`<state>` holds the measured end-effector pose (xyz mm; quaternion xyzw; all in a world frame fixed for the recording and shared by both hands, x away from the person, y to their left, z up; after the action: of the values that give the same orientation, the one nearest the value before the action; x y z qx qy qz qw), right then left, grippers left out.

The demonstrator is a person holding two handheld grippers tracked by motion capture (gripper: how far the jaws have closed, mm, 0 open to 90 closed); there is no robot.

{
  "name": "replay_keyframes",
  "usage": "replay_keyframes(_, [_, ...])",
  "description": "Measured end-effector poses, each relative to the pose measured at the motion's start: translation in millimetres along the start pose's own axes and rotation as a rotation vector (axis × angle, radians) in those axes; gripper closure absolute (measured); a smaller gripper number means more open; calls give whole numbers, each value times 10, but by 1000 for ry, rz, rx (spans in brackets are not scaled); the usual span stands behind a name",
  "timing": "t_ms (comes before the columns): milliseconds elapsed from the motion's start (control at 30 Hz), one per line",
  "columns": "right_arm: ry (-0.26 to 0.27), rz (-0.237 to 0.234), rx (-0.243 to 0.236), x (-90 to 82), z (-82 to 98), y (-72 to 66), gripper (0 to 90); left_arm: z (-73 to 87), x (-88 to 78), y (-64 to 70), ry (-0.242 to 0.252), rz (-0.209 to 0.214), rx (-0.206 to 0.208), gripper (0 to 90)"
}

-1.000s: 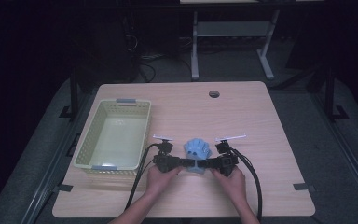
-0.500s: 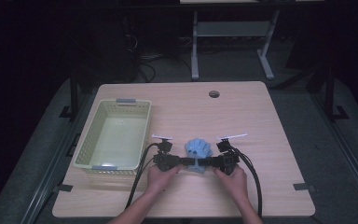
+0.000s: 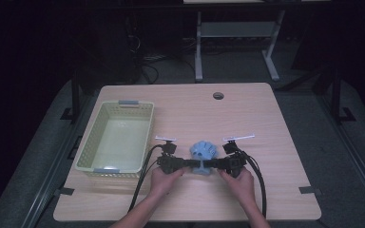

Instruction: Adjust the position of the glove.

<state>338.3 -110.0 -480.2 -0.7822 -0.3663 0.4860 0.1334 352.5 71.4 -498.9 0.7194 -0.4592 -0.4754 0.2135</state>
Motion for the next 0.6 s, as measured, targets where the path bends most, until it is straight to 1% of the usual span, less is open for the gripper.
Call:
replay_keyframes(100, [-3, 0, 7, -23, -8, -19, 736, -13, -12, 26, 4, -1, 9, 719])
replay_keyframes(133, [-3, 9, -8, -49, -29, -43, 737, -32, -31, 58, 8, 1, 18, 719])
replay_keyframes(167, [-3, 9, -8, -49, -29, -43, 737, -32, -31, 58, 8, 1, 18, 719])
replay_keyframes(200, [8, 14, -24, -91, -66, -76, 737, -60, -61, 91, 14, 7, 26, 719])
replay_keyframes(333, [23, -2, -29, -151, -111, -115, 737, -110, -110, 160, 25, 8, 45, 719])
replay_keyframes(367, [23, -8, -19, -164, -117, -123, 737, -118, -120, 172, 25, 9, 46, 719])
replay_keyframes(400, [27, -12, -30, -170, -125, -117, 737, -125, -125, 179, 25, 10, 48, 719])
replay_keyframes(467, [25, -10, -28, -183, -138, -136, 737, -138, -135, 187, 26, 12, 50, 719])
replay_keyframes(533, [29, -7, -41, -189, -154, -141, 737, -144, -140, 187, 26, 16, 51, 719])
replay_keyframes(600, [26, -9, -34, -200, -164, -154, 737, -159, -151, 201, 25, 13, 53, 718])
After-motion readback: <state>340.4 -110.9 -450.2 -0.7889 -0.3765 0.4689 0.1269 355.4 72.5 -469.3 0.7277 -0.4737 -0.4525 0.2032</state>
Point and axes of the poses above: each handheld gripper's, and its own axes: x roughly forward along the jaws, z roughly out of its underside, y roughly to its right, the point moved 4 cm from there along x, roughly forward along the jaws, and after that the axes turned 2 degrees about -y, right-handed, at the moved point
